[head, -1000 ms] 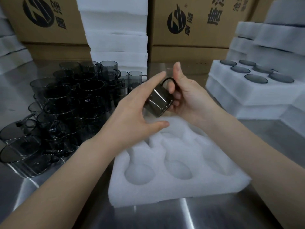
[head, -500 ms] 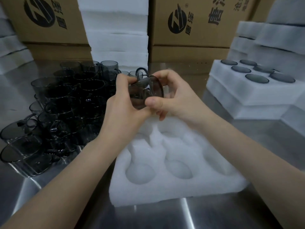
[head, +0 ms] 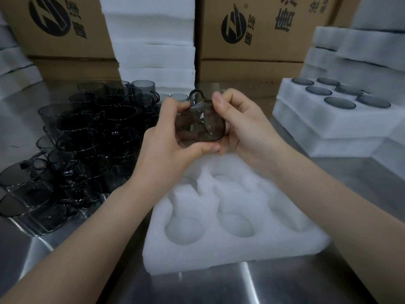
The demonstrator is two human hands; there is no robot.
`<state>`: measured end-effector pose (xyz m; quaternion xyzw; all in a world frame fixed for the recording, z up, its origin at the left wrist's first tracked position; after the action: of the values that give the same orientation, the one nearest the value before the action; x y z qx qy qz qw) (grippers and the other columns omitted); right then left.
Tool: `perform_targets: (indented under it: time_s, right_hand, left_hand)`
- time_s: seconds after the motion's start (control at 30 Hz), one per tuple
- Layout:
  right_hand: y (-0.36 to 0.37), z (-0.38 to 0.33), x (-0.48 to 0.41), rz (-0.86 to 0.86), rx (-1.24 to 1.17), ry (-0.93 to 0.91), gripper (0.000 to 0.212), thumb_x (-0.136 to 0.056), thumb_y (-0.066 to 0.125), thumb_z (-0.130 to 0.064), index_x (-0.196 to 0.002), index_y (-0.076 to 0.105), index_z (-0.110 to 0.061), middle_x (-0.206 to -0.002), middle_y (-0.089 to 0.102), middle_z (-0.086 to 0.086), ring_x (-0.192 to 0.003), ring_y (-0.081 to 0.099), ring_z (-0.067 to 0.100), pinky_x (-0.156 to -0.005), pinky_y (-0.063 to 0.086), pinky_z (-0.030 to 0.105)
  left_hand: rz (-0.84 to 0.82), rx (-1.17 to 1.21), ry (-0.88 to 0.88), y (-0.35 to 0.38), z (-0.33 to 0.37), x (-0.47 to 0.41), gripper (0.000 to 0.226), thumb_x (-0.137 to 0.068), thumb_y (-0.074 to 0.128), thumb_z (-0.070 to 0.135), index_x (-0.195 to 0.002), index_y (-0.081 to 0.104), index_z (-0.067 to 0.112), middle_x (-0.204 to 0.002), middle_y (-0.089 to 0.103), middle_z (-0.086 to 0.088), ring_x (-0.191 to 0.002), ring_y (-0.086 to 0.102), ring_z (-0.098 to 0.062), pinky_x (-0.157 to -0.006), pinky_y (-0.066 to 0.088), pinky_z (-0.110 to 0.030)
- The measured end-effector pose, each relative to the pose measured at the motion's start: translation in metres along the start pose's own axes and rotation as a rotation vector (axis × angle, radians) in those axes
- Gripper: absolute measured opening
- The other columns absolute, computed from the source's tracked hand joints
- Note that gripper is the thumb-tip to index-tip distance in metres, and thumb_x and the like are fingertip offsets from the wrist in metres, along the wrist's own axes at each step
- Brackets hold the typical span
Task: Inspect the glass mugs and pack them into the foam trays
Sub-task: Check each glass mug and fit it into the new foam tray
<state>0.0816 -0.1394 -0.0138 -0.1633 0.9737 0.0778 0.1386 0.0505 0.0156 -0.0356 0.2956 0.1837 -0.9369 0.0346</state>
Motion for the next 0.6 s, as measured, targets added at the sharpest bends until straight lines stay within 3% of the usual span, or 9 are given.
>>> perform_targets:
  time_s: [0.13, 0.27, 0.37, 0.47, 0.6]
  right_hand:
    - [-0.0037, 0.0007, -0.0017, -0.083, -0.113, 0.116, 0.008, -0.097, 0.052, -0.020, -0.094, 0.057, -0.014, -0.081, 0.061, 0.007, -0.055, 0.055, 0.020, -0.045, 0.050, 0.026]
    - [-0.0044, 0.0020, -0.0020, -0.182, -0.178, 0.143, 0.029, -0.085, 0.061, -0.009, -0.113, 0.055, -0.008, -0.101, 0.057, 0.015, -0.062, 0.059, 0.016, -0.055, 0.051, 0.025]
    - [-0.0052, 0.0045, -0.0013, -0.194, -0.090, 0.109, 0.033, -0.081, 0.068, -0.004, -0.110, 0.054, -0.009, -0.102, 0.058, 0.012, -0.067, 0.062, 0.015, -0.056, 0.051, 0.026]
    - [-0.0041, 0.0072, -0.0016, -0.144, 0.072, 0.068, 0.038, -0.072, 0.074, -0.013, -0.102, 0.051, -0.014, -0.103, 0.056, 0.013, -0.065, 0.061, 0.014, -0.051, 0.047, 0.027]
    - [-0.0025, 0.0056, -0.0009, -0.031, 0.096, -0.008, 0.023, -0.082, 0.070, -0.029, -0.083, 0.050, -0.018, -0.076, 0.063, 0.000, -0.050, 0.053, 0.018, -0.038, 0.041, 0.024]
  left_hand:
    - [0.005, 0.089, -0.055, -0.0012, -0.0051, -0.0010, 0.061, -0.061, 0.080, 0.051, -0.108, 0.045, 0.034, -0.106, 0.068, 0.016, -0.098, 0.067, -0.002, -0.087, 0.057, -0.036]
    - [0.014, 0.146, -0.089, -0.0015, -0.0090, -0.0016, 0.059, -0.064, 0.081, 0.044, -0.106, 0.044, 0.029, -0.109, 0.070, 0.003, -0.100, 0.069, -0.010, -0.088, 0.056, -0.045]
    - [0.014, 0.086, -0.091, -0.0012, -0.0098, -0.0014, 0.051, -0.067, 0.081, 0.042, -0.101, 0.043, 0.035, -0.099, 0.071, 0.007, -0.091, 0.069, -0.002, -0.082, 0.057, -0.035]
    - [-0.015, 0.047, -0.077, -0.0013, -0.0078, -0.0009, 0.052, -0.068, 0.080, 0.044, -0.102, 0.044, 0.031, -0.090, 0.073, 0.011, -0.085, 0.068, 0.002, -0.077, 0.056, -0.026]
    - [-0.055, 0.057, -0.035, 0.0000, -0.0008, -0.0007, 0.064, -0.061, 0.080, 0.048, -0.109, 0.044, 0.026, -0.095, 0.070, 0.012, -0.091, 0.066, 0.005, -0.079, 0.053, -0.017]
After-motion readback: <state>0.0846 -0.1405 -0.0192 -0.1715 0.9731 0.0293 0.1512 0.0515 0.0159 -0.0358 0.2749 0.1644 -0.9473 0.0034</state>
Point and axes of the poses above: each hand's wrist, its own x-axis away from the middle knuckle, its own y-axis out of the palm, z = x × y, the point moved 1 cm from there along -x, towards the middle knuckle
